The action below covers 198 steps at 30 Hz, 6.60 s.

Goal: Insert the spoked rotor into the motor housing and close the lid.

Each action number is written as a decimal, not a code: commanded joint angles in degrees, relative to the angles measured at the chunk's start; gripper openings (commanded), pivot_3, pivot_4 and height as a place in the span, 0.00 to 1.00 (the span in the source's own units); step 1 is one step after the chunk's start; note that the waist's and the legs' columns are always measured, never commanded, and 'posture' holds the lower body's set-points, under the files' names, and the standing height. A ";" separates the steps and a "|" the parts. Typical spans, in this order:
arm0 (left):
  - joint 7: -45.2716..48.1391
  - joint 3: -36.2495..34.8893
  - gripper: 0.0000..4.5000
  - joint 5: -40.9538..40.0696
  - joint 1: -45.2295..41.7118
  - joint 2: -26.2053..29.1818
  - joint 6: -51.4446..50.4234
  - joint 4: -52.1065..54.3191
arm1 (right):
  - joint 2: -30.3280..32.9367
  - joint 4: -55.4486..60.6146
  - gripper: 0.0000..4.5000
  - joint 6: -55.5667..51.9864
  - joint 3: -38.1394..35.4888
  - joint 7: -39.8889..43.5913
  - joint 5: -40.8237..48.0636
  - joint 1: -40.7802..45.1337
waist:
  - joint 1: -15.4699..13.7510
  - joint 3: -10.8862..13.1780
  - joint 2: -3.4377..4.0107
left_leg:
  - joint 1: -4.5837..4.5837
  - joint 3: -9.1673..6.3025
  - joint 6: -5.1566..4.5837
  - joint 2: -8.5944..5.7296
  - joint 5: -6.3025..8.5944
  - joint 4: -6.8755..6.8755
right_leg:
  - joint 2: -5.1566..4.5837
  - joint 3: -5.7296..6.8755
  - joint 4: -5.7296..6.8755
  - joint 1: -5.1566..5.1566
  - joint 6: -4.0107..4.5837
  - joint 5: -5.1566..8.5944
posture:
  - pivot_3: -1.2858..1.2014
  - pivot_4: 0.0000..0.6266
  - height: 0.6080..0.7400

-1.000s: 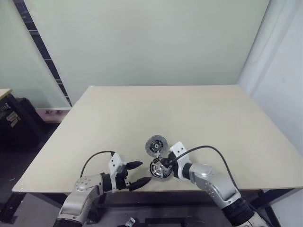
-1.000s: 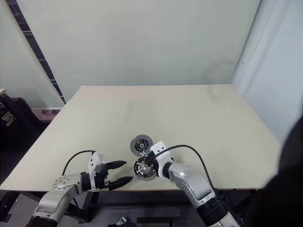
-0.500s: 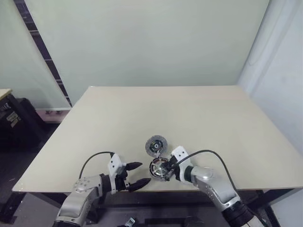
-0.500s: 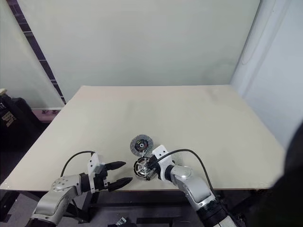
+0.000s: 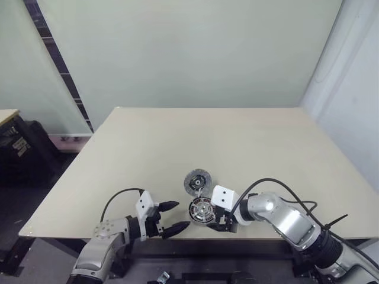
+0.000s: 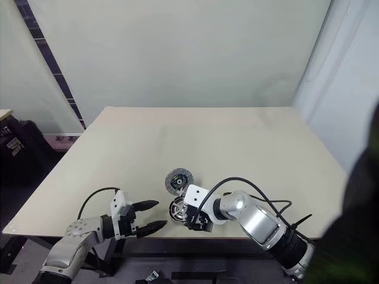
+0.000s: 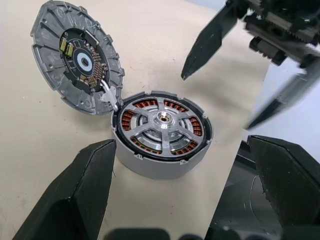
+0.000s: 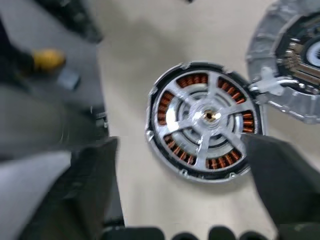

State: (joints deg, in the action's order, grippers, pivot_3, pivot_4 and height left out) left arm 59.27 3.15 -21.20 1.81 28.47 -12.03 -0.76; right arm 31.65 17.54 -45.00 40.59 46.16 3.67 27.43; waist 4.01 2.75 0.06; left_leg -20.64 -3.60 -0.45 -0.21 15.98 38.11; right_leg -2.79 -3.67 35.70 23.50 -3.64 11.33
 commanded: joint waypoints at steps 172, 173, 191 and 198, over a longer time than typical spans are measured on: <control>-4.21 -0.62 1.00 0.60 2.98 -1.82 5.24 0.57 | -12.74 -24.85 0.03 8.39 6.26 0.31 -20.75 10.65 | 0.11 -0.04 0.03 | 0.08 -0.23 0.07 -0.06 -0.03 0.01 | -0.01 0.22 0.08 0.00 0.08 -0.08 | 0.52 0.00 1.00; -4.17 -0.65 1.00 0.62 2.95 -1.79 5.28 0.50 | -12.87 -24.77 0.03 8.38 5.97 0.22 -20.87 10.56 | 0.13 -0.04 0.03 | 0.08 -0.22 0.07 -0.05 -0.03 0.01 | -0.01 0.21 0.10 0.02 0.08 -0.08 | 0.52 0.00 1.00; -4.12 -0.14 1.00 0.99 2.13 -2.82 6.38 -1.10 | -18.31 -11.68 0.01 -17.01 -2.50 3.52 -8.70 6.96 | 0.03 -0.04 0.04 | 0.01 -0.24 0.08 -0.06 -0.02 -0.03 | -0.01 0.22 0.08 0.08 -0.02 -0.14 | 0.52 0.00 1.00; -4.04 0.06 1.00 1.09 2.02 -2.94 6.43 -1.28 | -20.36 -13.14 0.01 -17.13 -4.40 -1.16 -6.34 4.83 | 0.02 -0.04 0.04 | 0.01 -0.24 0.08 -0.06 -0.02 -0.03 | -0.01 0.23 0.08 0.08 -0.03 -0.14 | 0.52 0.00 1.00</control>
State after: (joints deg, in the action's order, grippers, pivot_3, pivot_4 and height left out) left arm 55.02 3.45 -20.08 4.77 25.55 -6.69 -2.81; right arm 12.03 3.27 -62.69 37.69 45.60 -4.14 31.90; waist 4.03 2.71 0.10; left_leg -20.63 -3.84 -0.37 -0.27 15.97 38.07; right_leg -2.80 -3.44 35.78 23.58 -3.66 11.18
